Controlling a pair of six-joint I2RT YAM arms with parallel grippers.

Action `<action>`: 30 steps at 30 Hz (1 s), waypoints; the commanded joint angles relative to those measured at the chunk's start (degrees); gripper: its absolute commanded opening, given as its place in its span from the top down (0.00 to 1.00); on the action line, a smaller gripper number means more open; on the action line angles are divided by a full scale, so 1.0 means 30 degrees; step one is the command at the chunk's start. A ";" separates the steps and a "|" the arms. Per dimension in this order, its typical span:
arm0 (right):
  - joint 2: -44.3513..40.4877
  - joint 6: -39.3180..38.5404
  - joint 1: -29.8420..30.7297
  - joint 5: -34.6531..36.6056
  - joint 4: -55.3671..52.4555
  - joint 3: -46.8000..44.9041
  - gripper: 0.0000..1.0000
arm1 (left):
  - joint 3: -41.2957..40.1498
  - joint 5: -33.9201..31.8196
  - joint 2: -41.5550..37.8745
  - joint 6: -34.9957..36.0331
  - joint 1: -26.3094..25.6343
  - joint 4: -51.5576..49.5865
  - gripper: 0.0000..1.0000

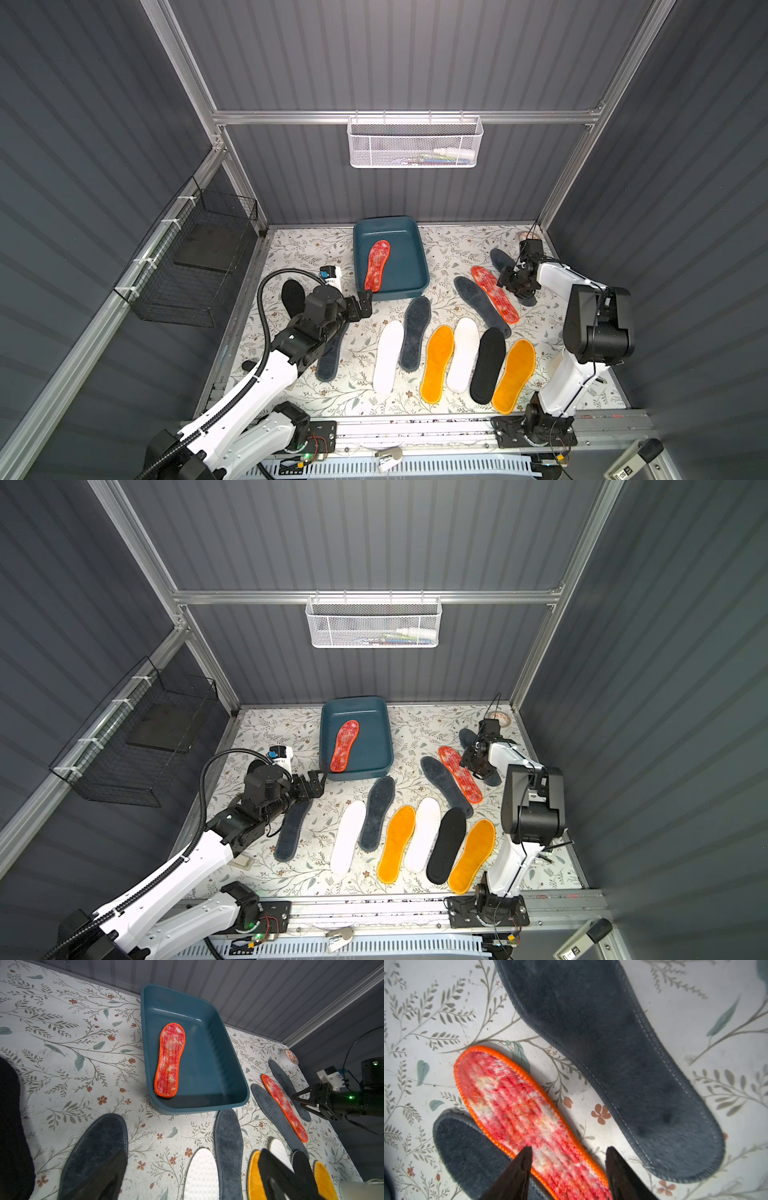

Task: Put the insoles into the storage box
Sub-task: Pick up the insole from the center of the board.

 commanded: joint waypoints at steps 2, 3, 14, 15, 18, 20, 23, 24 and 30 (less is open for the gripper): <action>0.0563 -0.0161 0.0119 -0.0057 -0.1251 0.0577 0.41 | 0.0246 0.0185 -0.0148 0.0177 -0.0032 0.0021 0.00; 0.0622 -0.0183 0.0163 0.0013 -0.1387 0.0681 0.41 | 0.0236 0.0182 -0.0127 0.0178 -0.0037 0.0041 0.00; 0.2082 -0.0275 0.0879 0.0697 -0.3085 0.2063 0.44 | 0.0062 -0.0100 -0.0375 0.0397 -0.0032 0.0181 0.00; 0.2226 -0.0326 0.0932 0.0671 -0.3227 0.2186 0.44 | 0.0066 -0.0115 -0.0434 0.0410 -0.0032 0.0185 0.00; 0.2599 -0.0363 0.0980 0.0609 -0.3601 0.2468 0.45 | 0.0001 -0.0192 -0.0564 0.0499 -0.0032 0.0151 0.00; 0.2711 -0.0349 0.0969 0.0541 -0.3691 0.2543 0.46 | -0.0054 -0.0261 -0.0679 0.0525 -0.0032 0.0095 0.00; 0.2842 -0.0396 0.0999 0.0373 -0.3749 0.2645 0.51 | -0.0113 -0.0311 -0.0851 0.0536 -0.0032 0.0103 0.00; 0.2845 -0.0418 0.0998 0.0357 -0.3727 0.2632 0.54 | -0.0133 -0.0320 -0.0881 0.0535 -0.0032 0.0129 0.00; 0.2730 -0.0597 0.1159 0.0407 -0.3680 0.2643 0.79 | -0.0088 -0.0291 -0.0774 0.0552 -0.0032 0.0163 0.00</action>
